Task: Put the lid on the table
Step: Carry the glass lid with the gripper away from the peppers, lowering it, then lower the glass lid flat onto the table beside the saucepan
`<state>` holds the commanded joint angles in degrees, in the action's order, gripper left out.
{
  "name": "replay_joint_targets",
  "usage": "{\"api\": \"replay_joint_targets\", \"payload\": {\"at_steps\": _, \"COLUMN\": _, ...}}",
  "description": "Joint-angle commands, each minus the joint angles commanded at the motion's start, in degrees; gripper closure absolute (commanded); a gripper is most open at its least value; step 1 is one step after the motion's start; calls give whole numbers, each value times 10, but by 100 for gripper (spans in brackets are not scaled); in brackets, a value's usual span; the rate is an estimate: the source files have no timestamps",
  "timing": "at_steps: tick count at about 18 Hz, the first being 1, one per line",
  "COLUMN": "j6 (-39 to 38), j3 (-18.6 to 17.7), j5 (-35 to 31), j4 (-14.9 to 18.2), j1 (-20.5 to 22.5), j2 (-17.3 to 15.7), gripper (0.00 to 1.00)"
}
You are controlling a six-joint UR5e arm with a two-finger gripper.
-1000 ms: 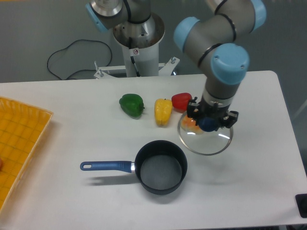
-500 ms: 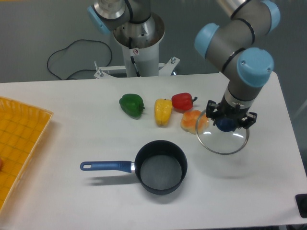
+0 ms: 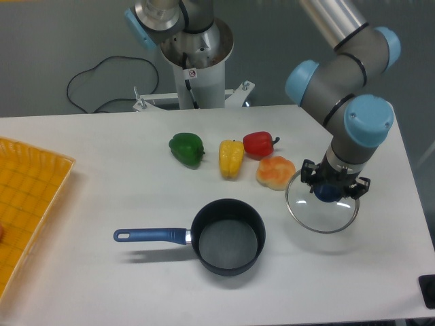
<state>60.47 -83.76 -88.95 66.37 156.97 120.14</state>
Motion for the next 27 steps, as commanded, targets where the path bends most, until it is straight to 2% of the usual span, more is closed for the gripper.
{"api": "replay_joint_targets", "payload": {"at_steps": 2, "j6": -1, "j3": -1, "j5": 0, "j4": -18, "j1": -3, "j2": 10, "gripper": 51}}
{"api": "replay_joint_targets", "payload": {"at_steps": 25, "j6": -12, "j3": -1, "j5": 11, "j4": -22, "j1": -20, "j2": 44, "gripper": 50}}
{"api": "replay_joint_targets", "payload": {"at_steps": 27, "j6": -16, "j3": 0, "j5": 11, "j4": -39, "j1": -25, "j2": 49, "gripper": 50}}
